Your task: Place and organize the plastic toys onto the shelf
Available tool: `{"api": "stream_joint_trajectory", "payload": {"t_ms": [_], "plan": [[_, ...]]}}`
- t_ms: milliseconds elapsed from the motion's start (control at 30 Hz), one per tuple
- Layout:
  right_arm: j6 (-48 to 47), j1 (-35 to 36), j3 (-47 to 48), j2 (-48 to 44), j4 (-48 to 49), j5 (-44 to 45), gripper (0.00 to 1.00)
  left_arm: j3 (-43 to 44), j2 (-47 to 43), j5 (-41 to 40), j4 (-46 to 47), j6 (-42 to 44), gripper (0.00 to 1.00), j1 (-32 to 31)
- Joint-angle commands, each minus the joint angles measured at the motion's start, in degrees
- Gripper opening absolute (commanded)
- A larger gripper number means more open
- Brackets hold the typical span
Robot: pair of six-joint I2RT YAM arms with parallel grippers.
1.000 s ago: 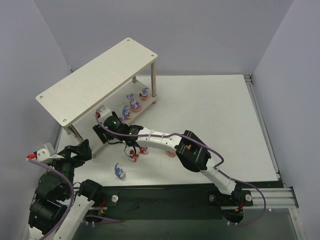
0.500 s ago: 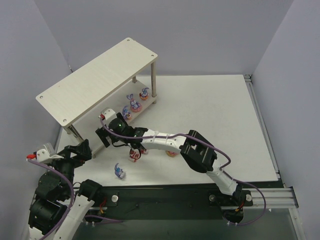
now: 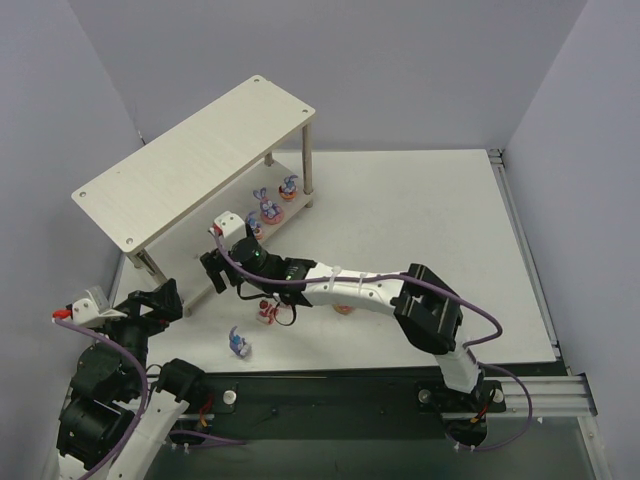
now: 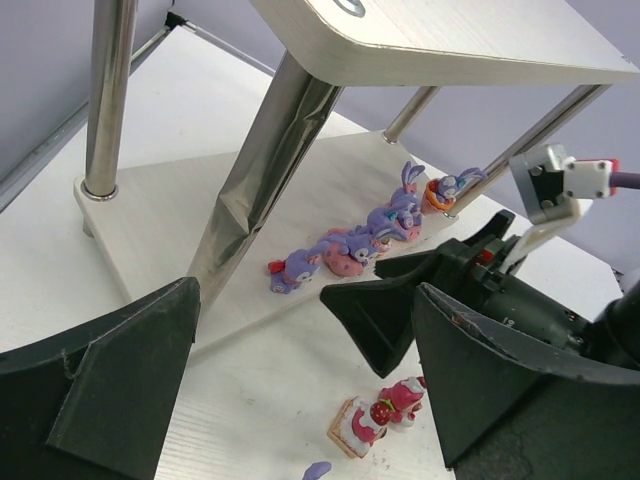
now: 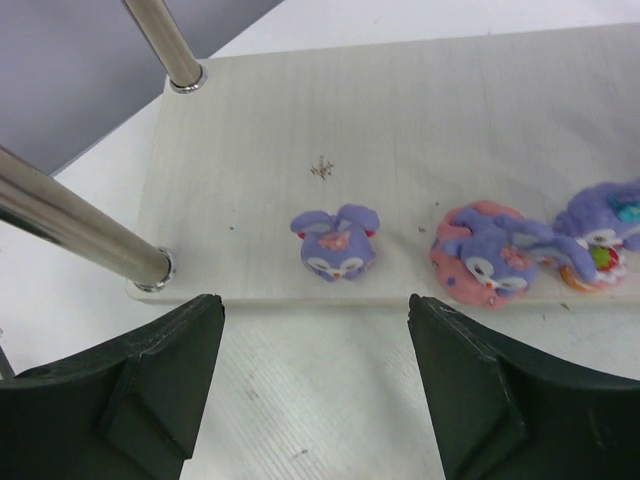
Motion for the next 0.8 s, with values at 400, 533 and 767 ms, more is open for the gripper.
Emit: {"api": "stream_joint_trajectory", "payload": {"t_ms": [400,533,767], "plan": [[6.56,-5.92,-4.15,-4.09,2.86,6.19,0.55,0.72,-0.43,-1.04,0.13,-0.63,0.97,0.01],[6.03,-6.88,-2.30,-1.90,2.42,5.57,0.55,0.63,-0.51,-1.04,0.21,-0.63,0.97,0.01],[6.03,-7.15,1.04,0.83,1.28,4.60,0.56,0.63,-0.51,-0.96,0.30,-0.54,0.97,0.01]]}}
